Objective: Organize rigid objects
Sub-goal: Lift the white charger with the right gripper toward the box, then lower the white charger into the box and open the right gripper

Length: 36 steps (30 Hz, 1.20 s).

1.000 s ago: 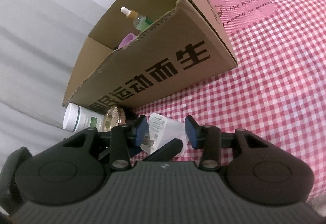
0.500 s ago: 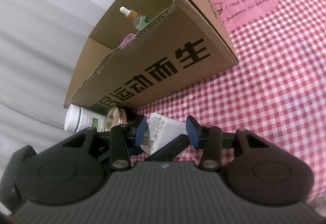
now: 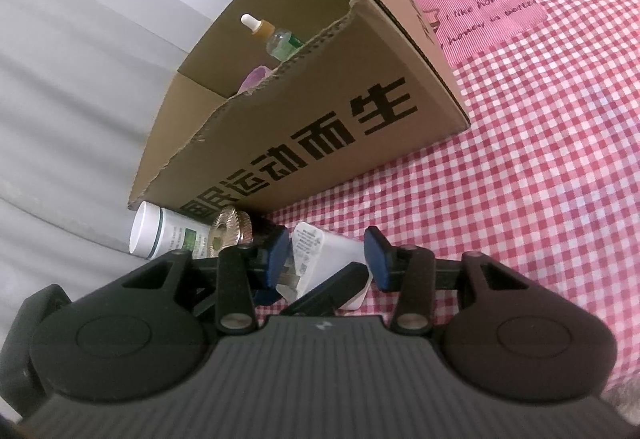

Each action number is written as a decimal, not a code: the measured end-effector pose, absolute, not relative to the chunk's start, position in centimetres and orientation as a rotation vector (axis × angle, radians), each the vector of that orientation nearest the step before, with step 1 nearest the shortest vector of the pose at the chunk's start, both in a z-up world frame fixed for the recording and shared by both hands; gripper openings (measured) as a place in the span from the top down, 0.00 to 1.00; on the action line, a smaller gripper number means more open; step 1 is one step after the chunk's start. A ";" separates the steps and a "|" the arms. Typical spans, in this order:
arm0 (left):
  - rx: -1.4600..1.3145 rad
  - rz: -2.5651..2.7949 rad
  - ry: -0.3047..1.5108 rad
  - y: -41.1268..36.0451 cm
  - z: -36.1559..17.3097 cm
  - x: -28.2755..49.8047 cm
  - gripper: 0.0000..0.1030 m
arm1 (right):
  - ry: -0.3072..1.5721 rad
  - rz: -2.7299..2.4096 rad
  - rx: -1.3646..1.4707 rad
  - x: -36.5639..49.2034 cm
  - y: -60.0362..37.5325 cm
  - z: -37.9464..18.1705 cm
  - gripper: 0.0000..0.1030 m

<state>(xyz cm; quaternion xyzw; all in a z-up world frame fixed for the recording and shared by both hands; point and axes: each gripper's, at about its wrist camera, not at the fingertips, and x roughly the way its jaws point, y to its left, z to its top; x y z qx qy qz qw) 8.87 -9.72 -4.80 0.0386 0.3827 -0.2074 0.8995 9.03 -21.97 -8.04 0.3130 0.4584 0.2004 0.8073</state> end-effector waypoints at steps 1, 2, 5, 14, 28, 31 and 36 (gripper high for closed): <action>0.081 -0.430 0.790 -9.6 -4.8 8.8 0.73 | 0.979 0.429 0.668 9.0 -21.9 -8.0 0.60; 0.082 -0.429 0.787 -9.6 -4.7 8.7 0.73 | 0.977 0.429 0.667 8.9 -21.9 -7.9 0.60; 0.084 -0.427 0.775 -9.6 -4.3 8.3 0.73 | 0.970 0.433 0.665 8.6 -21.9 -7.5 0.60; 0.089 -0.418 0.686 -8.7 -1.0 6.5 0.73 | 0.897 0.463 0.626 7.2 -21.2 -4.0 0.60; 0.077 -0.366 0.538 -8.2 7.6 10.7 0.73 | 0.725 0.563 0.493 10.7 -20.6 6.0 0.60; 0.045 -0.351 0.569 -8.3 8.0 13.8 0.73 | 0.746 0.565 0.467 13.5 -20.8 7.0 0.60; -0.010 -0.322 0.671 -8.8 7.0 19.8 0.73 | 0.849 0.545 0.458 20.3 -20.9 6.7 0.60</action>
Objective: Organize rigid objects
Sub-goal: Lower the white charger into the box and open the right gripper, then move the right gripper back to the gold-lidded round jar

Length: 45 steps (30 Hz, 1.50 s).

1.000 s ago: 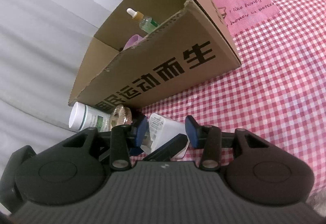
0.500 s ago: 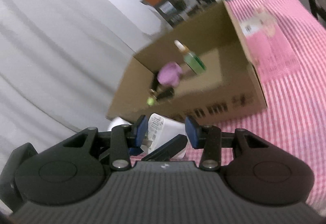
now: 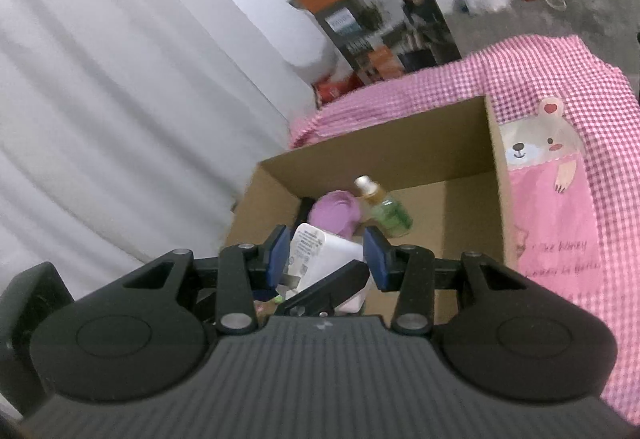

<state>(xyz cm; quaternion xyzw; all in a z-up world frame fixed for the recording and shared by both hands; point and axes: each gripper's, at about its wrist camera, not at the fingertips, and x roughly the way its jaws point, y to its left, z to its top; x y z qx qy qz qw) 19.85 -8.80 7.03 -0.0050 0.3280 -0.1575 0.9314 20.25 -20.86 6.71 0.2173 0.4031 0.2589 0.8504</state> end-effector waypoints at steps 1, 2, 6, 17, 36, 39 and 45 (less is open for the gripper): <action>-0.022 -0.318 0.694 -8.8 6.7 21.0 0.73 | 0.867 0.542 0.458 21.4 -20.9 6.4 0.60; -0.027 -0.315 0.716 -9.0 6.3 22.2 0.73 | 0.890 0.536 0.453 22.8 -20.9 6.0 0.60; -0.047 -0.293 0.787 -9.2 4.8 25.6 0.73 | 0.961 0.520 0.445 26.6 -20.9 4.2 0.60; -0.079 -0.265 0.912 -9.7 2.8 30.2 0.73 | 1.040 0.493 0.346 32.1 -19.6 1.7 0.61; -0.063 -0.266 0.886 -10.5 3.8 30.4 0.52 | 0.945 0.541 0.231 31.7 -18.2 3.3 0.60; -0.051 -0.273 0.860 -10.4 4.8 29.1 0.40 | 0.897 0.560 0.249 30.6 -18.7 4.8 0.60; -0.035 -0.298 0.802 -9.8 6.8 25.6 0.29 | 0.799 0.576 0.303 27.0 -20.8 7.9 0.58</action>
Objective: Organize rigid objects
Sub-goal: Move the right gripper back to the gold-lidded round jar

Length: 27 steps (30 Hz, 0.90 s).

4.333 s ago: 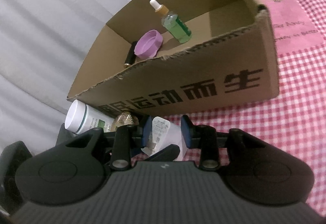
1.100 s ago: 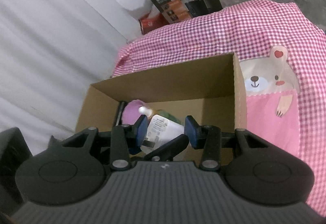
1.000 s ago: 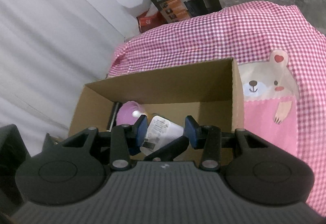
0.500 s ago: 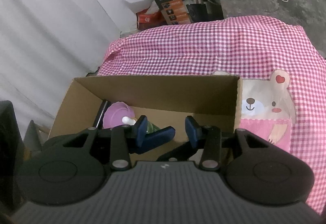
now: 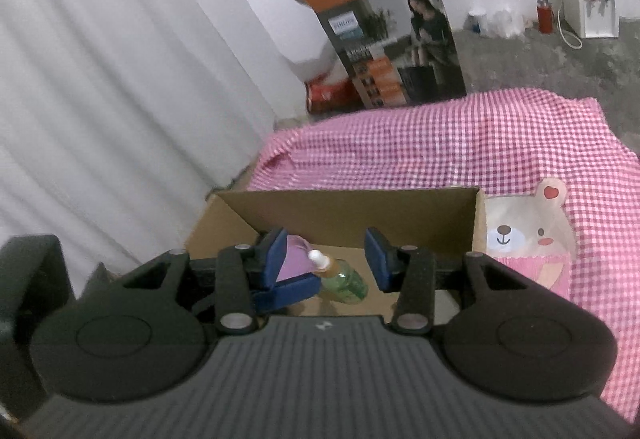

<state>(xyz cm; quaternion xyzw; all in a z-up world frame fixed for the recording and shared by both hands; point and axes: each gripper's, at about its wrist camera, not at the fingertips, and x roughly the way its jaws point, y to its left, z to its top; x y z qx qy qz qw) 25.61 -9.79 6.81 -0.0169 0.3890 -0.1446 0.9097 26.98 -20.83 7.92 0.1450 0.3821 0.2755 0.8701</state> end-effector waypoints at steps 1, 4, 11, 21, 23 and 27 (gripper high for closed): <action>-0.033 -0.304 0.794 -9.6 7.1 24.9 0.27 | 0.783 0.577 0.315 26.2 -21.3 8.3 0.57; -0.025 -0.324 0.770 -9.1 7.8 22.5 0.19 | 0.726 0.579 0.360 23.2 -22.7 9.4 0.50; 0.030 -0.373 0.732 -7.8 7.8 15.8 0.10 | 0.575 0.539 0.367 13.4 -23.9 9.1 0.24; 0.137 -0.443 0.718 -5.9 4.1 7.2 0.06 | 0.574 0.491 0.294 4.6 -21.8 4.1 0.17; 0.158 -0.445 0.718 -5.6 3.1 6.0 0.05 | 0.592 0.495 0.292 4.1 -21.3 3.1 0.17; 0.213 -0.416 0.718 -5.3 1.1 4.4 0.05 | 0.641 0.529 0.316 4.1 -20.3 1.0 0.17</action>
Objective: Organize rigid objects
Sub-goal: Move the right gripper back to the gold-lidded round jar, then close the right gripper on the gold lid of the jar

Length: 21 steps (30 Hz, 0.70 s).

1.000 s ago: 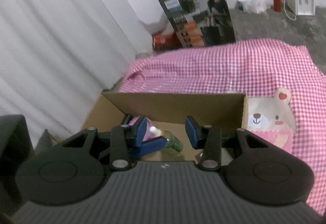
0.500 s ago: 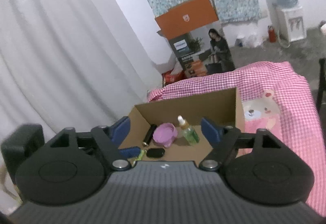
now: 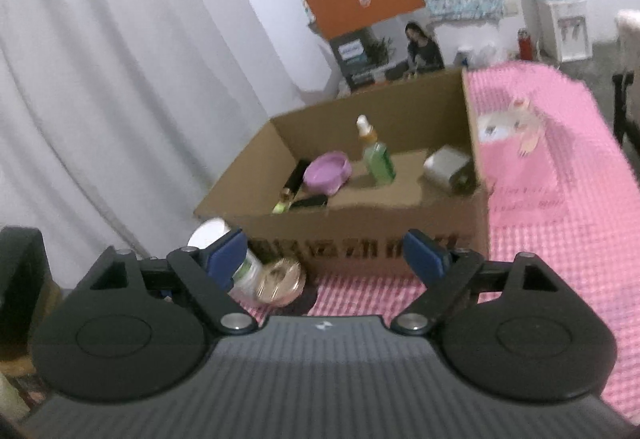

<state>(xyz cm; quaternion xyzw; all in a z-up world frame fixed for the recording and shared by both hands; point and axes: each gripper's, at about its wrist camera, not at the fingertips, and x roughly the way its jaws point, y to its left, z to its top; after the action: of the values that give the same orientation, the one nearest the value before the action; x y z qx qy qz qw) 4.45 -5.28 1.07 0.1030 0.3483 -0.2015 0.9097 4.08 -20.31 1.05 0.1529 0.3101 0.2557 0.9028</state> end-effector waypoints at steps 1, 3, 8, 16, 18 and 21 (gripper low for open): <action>0.224 -0.402 0.720 -5.2 0.5 4.2 0.05 | 0.653 0.536 0.317 4.1 -20.0 0.6 0.17; 0.240 -0.371 0.720 -4.9 -0.4 4.0 0.05 | 0.681 0.553 0.314 4.2 -19.1 -0.4 0.17; 0.251 -0.325 0.728 -4.3 -2.5 4.2 0.05 | 0.738 0.599 0.300 5.4 -16.7 -2.1 0.18; 0.303 -0.262 0.703 -3.7 -5.0 5.4 0.05 | 0.795 0.683 0.252 8.4 -12.7 -3.9 0.40; 0.299 -0.263 0.710 -3.7 -5.4 5.8 0.05 | 0.813 0.697 0.241 9.1 -12.1 -4.3 0.47; 0.303 -0.261 0.708 -3.7 -5.8 6.3 0.05 | 0.842 0.709 0.225 10.2 -11.3 -5.1 0.51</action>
<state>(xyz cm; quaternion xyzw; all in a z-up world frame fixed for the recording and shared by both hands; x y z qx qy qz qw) 6.30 -3.67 -5.83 0.1475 0.3442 -0.1271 0.9185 10.24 -11.25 -5.12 0.1069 0.3992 0.3362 0.8463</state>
